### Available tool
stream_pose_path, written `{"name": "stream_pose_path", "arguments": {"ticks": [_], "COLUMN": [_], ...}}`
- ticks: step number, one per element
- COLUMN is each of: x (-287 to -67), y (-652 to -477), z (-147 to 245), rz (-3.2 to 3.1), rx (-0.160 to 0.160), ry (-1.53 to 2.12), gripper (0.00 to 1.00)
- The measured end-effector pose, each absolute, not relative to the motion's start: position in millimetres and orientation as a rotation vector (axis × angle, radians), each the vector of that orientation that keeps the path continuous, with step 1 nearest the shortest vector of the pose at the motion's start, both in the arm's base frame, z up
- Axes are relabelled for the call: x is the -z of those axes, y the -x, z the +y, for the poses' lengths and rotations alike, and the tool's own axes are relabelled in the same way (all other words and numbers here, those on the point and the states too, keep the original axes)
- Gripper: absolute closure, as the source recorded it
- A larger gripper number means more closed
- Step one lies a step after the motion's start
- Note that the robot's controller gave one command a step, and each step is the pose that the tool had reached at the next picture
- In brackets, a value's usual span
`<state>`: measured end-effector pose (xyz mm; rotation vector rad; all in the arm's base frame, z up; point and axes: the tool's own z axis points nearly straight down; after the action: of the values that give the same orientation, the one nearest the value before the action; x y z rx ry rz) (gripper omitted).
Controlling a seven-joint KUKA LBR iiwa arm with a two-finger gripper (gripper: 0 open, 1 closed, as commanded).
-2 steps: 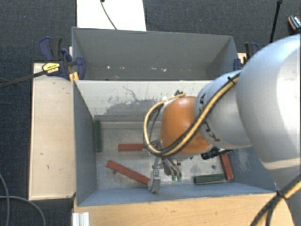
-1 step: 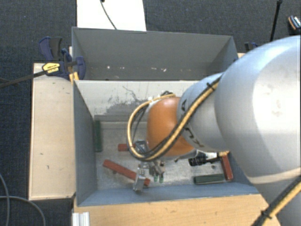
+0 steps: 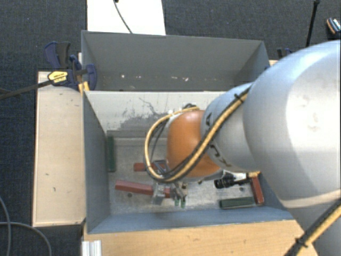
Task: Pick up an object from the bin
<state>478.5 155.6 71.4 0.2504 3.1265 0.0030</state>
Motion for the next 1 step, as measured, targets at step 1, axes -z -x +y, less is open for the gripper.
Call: {"name": "stream_pose_path", "arguments": {"ticks": [1], "x": [-193.3], "y": [-484.6], "z": [169.2], "rz": [3.123], "rx": [-0.007], "ry": [-0.246], "gripper": [1.00]}}
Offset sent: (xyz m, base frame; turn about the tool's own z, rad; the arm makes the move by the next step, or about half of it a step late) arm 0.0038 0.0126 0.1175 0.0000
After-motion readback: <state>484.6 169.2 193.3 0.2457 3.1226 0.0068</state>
